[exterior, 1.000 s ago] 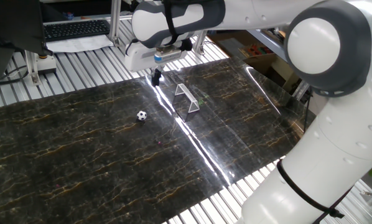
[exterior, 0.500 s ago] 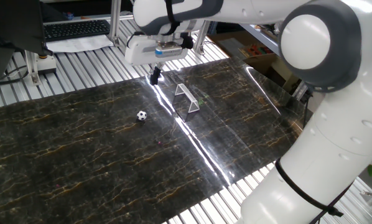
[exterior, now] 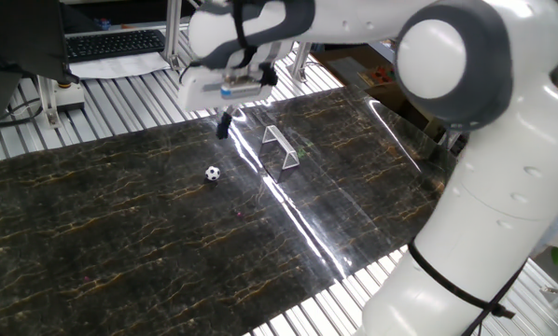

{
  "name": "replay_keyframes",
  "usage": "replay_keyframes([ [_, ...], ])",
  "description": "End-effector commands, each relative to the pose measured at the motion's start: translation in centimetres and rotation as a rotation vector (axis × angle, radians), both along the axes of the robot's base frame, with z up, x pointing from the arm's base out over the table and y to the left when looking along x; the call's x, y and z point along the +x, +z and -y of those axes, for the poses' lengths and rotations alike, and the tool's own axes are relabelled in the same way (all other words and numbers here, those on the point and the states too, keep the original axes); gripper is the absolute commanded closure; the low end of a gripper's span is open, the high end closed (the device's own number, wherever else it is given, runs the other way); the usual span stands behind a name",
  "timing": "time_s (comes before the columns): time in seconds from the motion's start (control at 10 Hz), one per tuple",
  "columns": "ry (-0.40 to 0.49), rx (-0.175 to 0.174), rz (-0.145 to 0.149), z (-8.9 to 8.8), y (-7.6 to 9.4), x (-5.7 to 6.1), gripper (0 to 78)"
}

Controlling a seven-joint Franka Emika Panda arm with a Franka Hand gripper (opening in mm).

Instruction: Push the soccer ball into the goal

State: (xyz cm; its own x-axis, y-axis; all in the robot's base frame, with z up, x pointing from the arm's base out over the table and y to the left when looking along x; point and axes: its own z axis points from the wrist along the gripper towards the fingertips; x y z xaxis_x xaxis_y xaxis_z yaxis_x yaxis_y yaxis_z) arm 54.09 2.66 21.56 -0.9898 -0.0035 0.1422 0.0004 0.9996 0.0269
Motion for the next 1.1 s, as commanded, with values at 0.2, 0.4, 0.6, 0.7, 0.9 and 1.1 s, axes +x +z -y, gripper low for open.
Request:
replay_keyframes([
  [0.2,0.02,-0.002,0.048,-2.0,-6.1,2.2,77.6],
  [0.4,0.025,-0.006,0.061,-2.7,-8.2,2.4,77.6],
  [0.6,0.031,-0.017,0.059,-2.8,-8.4,2.4,77.6],
  [0.7,0.016,-0.037,0.056,-2.8,-8.4,2.4,77.6],
  [0.9,0.003,-0.043,0.003,-2.8,-8.4,2.4,77.6],
  [1.1,0.011,-0.042,-0.001,-2.8,-8.4,2.4,77.6],
])
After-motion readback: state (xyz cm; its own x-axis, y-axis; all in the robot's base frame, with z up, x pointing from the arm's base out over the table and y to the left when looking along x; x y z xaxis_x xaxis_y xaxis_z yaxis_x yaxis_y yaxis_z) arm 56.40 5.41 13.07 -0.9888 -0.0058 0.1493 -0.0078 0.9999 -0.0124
